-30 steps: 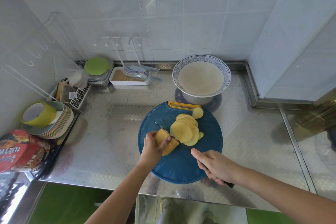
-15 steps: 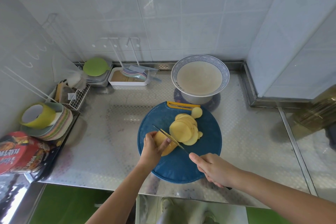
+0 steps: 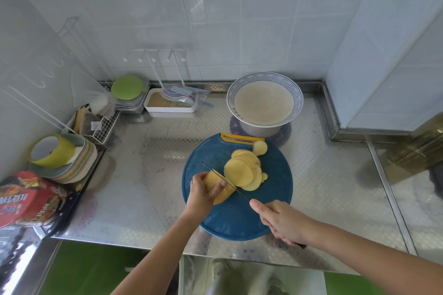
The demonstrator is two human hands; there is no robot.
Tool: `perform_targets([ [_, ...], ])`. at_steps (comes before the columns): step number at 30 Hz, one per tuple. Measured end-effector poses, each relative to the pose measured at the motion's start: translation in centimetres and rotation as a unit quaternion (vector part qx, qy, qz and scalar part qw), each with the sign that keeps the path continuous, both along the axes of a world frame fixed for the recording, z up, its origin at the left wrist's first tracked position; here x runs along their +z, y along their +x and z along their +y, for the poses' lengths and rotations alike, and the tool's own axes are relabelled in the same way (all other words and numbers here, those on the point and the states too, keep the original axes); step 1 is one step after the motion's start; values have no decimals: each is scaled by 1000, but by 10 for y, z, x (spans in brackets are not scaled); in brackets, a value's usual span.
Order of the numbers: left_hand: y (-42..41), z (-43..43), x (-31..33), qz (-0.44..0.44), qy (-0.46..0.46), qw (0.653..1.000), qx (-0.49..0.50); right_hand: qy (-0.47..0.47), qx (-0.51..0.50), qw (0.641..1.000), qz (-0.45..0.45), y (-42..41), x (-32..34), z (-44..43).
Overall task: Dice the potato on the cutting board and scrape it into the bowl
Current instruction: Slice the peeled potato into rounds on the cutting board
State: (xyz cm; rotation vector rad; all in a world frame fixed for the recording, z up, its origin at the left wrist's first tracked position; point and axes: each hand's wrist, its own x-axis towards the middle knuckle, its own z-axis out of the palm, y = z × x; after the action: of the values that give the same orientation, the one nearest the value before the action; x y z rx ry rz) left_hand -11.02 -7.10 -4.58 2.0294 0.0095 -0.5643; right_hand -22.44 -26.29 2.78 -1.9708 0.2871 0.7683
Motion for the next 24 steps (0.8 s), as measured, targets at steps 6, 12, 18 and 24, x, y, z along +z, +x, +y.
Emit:
perform_targets([
  [6, -2, -1, 1, -6, -1, 1000, 3, -6, 1, 1000, 2, -2, 2, 1],
  [12, -2, -2, 2, -8, -2, 1000, 17, 3, -1, 1000, 22, 1, 6, 1],
  [18, -1, -2, 2, -15, 1, 1000, 19, -4, 11, 999, 30, 8, 10, 0],
  [24, 0, -3, 0, -38, 32, 999, 9, -14, 19, 999, 45, 13, 10, -1],
])
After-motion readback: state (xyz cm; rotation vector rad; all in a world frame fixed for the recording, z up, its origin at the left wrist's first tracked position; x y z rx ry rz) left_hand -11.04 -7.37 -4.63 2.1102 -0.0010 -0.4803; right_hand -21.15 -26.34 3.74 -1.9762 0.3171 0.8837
